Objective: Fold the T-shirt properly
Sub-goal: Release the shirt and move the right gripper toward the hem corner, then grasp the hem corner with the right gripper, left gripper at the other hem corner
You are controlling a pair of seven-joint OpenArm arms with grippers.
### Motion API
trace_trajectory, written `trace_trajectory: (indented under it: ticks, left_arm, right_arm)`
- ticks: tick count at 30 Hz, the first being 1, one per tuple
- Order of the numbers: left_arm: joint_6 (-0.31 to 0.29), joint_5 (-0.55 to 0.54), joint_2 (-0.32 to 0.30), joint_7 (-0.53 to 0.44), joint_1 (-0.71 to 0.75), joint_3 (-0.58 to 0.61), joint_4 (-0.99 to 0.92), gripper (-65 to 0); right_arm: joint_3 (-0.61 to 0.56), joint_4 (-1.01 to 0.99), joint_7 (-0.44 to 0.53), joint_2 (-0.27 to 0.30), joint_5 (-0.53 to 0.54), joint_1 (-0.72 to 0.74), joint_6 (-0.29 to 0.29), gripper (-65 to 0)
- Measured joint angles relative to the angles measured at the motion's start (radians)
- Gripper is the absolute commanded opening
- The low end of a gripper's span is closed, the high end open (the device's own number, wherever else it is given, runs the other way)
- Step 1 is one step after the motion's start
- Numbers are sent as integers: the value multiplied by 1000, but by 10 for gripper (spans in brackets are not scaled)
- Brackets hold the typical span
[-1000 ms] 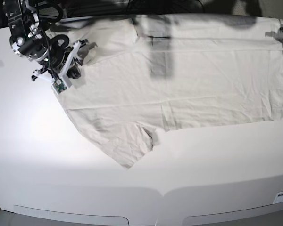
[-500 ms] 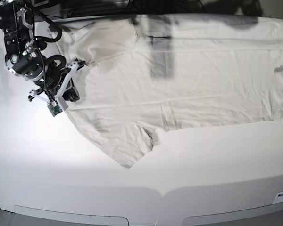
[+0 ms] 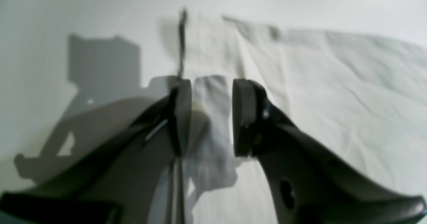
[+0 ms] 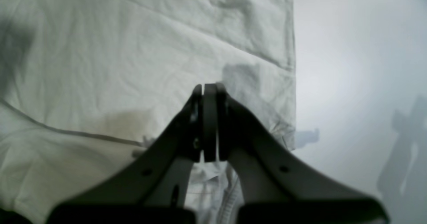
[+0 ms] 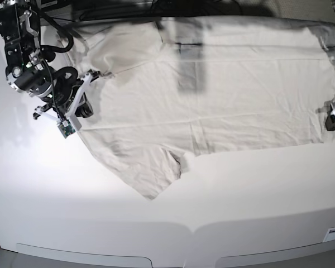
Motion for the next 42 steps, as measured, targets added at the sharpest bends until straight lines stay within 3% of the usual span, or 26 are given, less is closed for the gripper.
trace_trajectory:
  ticks: [3, 6, 12, 15, 23, 26, 30, 33, 35, 37, 42]
  left_arm:
    - [1, 114, -3, -68, -97, 2, -124, -447]
    - [5, 159, -8, -98, -162, 2, -232, -448]
    - [4, 146, -12, -124, -194, 1, -315, -451]
    - [-2, 120, -4, -72, -196, -3, -314, -484]
    - [-5, 122, 73, -83, -209, -6, -305, -524]
    - [-10, 124, 65, -77, -208, -6, -306, -650]
    - [-20, 126, 31, -53, -205, -4, -309, -650]
    - [-17, 93, 0, -27, -200, -3, -314, -650]
    - [-16, 48, -19, 5, -195, -3, -316, -650]
    - [-11, 14, -31, 32, -194, -3, -317, -650]
    - [-8, 13, -29, 32, -194, -3, -318, -650]
  right_arm:
    - [0, 0, -14, 0, 0, -1, 0, -650]
    - [0, 0, -14, -1, 0, 0, 0, -650]
    - [0, 0, -14, 0, -1, 0, 0, -650]
    - [0, 0, -9, 0, 0, 0, 0, -650]
    - [0, 0, 0, 0, -3, 28, 0, -650]
    - [0, 0, 10, 0, -3, 27, 0, -650]
    - [0, 0, 96, -1, -3, 28, 0, -650]
    - [0, -1, 104, -1, -4, 45, 0, -647]
    - [0, -1, 107, -1, -5, 74, 0, -465]
    - [-1, -1, 108, -1, -4, 105, 0, -334]
    - [-16, -74, 108, 0, -2, 189, 3, -307]
